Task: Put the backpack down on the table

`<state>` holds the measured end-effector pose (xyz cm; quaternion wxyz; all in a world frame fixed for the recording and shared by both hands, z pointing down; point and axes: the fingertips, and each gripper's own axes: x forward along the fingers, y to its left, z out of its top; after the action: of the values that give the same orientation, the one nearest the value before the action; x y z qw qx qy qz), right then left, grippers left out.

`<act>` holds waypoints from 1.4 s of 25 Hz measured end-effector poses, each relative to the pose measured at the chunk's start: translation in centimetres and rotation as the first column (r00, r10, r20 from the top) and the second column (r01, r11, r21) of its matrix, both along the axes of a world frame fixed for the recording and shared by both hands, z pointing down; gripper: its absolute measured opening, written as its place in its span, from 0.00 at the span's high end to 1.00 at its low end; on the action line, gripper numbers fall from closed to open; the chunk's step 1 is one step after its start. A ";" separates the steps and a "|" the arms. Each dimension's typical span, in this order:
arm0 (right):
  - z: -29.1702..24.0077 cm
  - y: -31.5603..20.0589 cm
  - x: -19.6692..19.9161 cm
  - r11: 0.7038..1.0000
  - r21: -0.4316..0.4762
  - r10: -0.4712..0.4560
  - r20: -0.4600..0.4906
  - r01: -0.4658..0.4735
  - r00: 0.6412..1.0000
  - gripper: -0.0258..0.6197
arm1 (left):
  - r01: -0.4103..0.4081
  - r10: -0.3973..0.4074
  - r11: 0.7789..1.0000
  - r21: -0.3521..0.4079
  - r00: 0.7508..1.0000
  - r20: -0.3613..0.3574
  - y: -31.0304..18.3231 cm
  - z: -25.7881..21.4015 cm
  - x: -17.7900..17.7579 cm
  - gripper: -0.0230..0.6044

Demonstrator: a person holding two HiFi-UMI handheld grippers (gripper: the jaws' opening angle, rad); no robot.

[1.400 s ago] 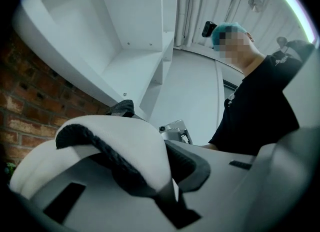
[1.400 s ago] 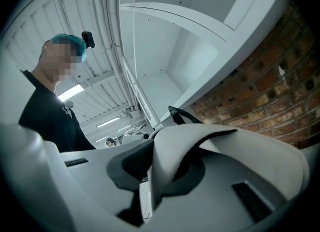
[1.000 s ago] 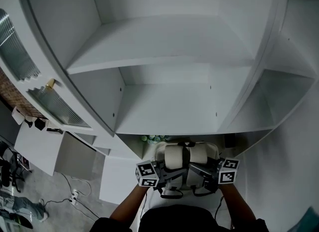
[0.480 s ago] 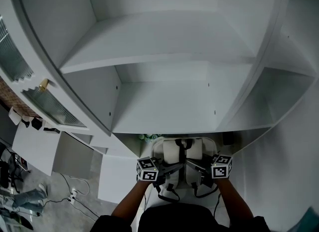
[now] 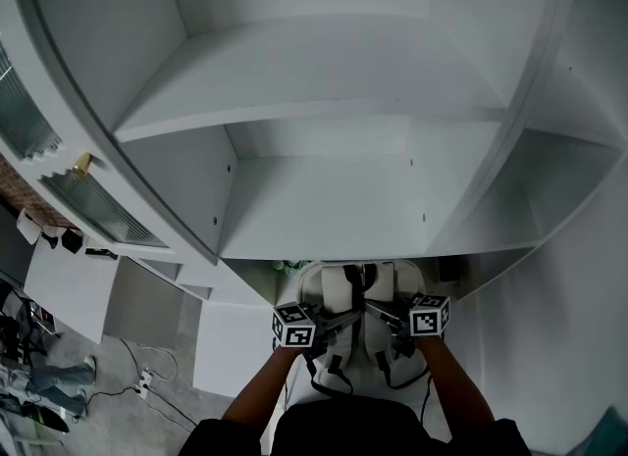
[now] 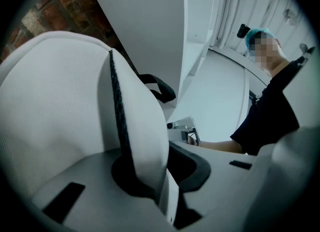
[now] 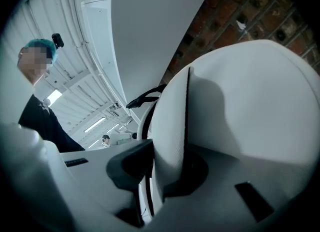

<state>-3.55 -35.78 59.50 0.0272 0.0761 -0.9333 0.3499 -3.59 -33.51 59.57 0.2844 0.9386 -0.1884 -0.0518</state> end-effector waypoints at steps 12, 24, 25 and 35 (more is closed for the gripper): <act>0.9 -1.2 0.0 0.998 -0.057 0.007 0.029 -0.005 1.000 0.86 | 0.023 -0.022 0.999 -0.028 1.000 0.017 -1.3 0.5 0.1 0.87; 1.5 -2.0 0.6 0.996 -0.009 0.087 -0.094 -0.089 0.992 0.73 | 0.053 -0.059 0.993 -0.103 0.997 -0.054 -2.3 0.5 -0.8 0.84; 1.6 -2.1 0.8 0.995 -0.017 0.097 -0.099 -0.099 0.990 0.72 | 0.061 -0.069 0.992 -0.110 0.995 -0.066 -2.5 0.5 -1.1 0.84; 1.5 -3.6 4.0 0.983 -0.021 0.178 -0.112 -0.182 0.978 0.69 | 0.070 -0.070 0.995 -0.072 0.998 0.008 -1.7 0.2 -2.9 0.74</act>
<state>0.41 -39.35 60.96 0.0478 0.1790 -0.9141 0.3606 -6.52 -35.18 59.75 0.3157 0.9206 -0.2237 -0.0523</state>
